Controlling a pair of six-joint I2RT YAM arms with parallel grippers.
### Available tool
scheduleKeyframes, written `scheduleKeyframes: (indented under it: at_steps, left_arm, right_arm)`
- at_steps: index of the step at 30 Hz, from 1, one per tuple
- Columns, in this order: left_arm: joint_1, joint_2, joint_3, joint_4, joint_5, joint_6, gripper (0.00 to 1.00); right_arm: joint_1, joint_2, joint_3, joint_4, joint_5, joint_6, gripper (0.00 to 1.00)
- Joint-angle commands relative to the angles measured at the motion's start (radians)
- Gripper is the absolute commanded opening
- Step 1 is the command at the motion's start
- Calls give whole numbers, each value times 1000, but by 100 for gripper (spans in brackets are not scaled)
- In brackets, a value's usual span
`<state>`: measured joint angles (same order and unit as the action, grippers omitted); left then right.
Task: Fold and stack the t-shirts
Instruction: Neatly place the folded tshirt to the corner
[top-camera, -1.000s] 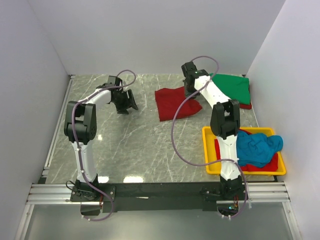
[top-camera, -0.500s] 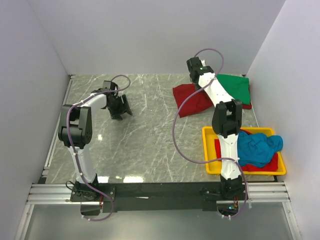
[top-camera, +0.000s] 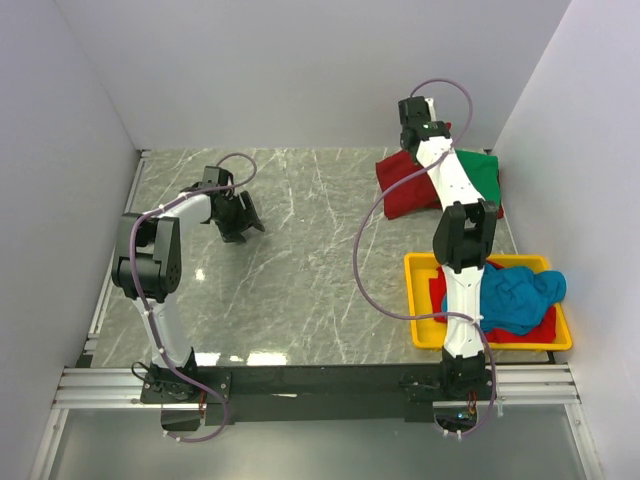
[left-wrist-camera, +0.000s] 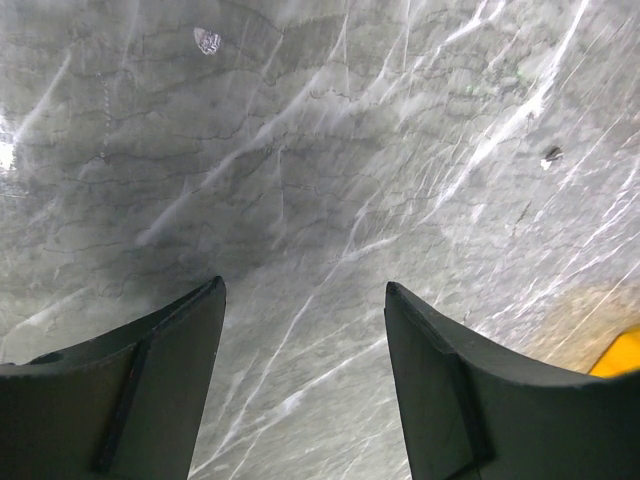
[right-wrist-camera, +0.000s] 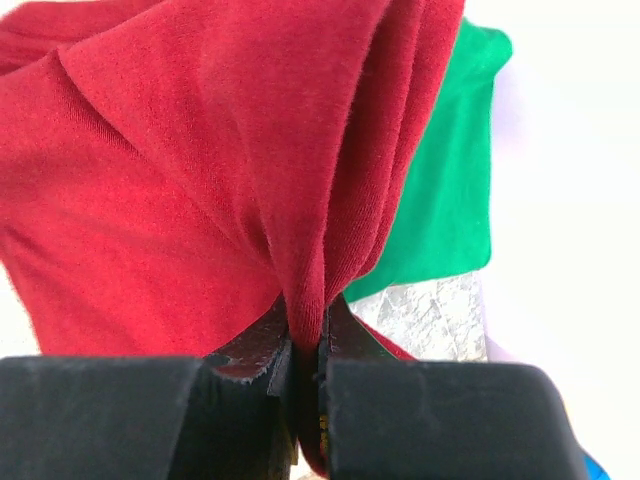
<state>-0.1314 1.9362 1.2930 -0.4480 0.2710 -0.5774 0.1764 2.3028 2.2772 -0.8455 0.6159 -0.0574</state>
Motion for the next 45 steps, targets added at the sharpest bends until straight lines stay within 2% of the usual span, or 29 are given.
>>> scheduleKeyframes:
  at_steps: [1, 17, 30, 37, 45]
  left_arm:
    - [-2, -14, -27, 15, 5, -21, 71]
    - [-2, 17, -21, 11, 4, -10, 71]
    - [-2, 26, -23, 12, 13, -9, 71]
    - [-2, 14, -46, 11, 10, 4, 71]
    - [-2, 20, -41, 17, 19, 2, 71]
  right_arm:
    - [-9, -51, 80, 75, 8, -15, 0]
    - [-44, -106, 180, 92, -61, 31, 0]
    - [-117, -148, 157, 77, -107, 56, 0]
    - [-143, -195, 94, 98, -194, 91, 0]
    - [-172, -194, 113, 80, -226, 114, 0]
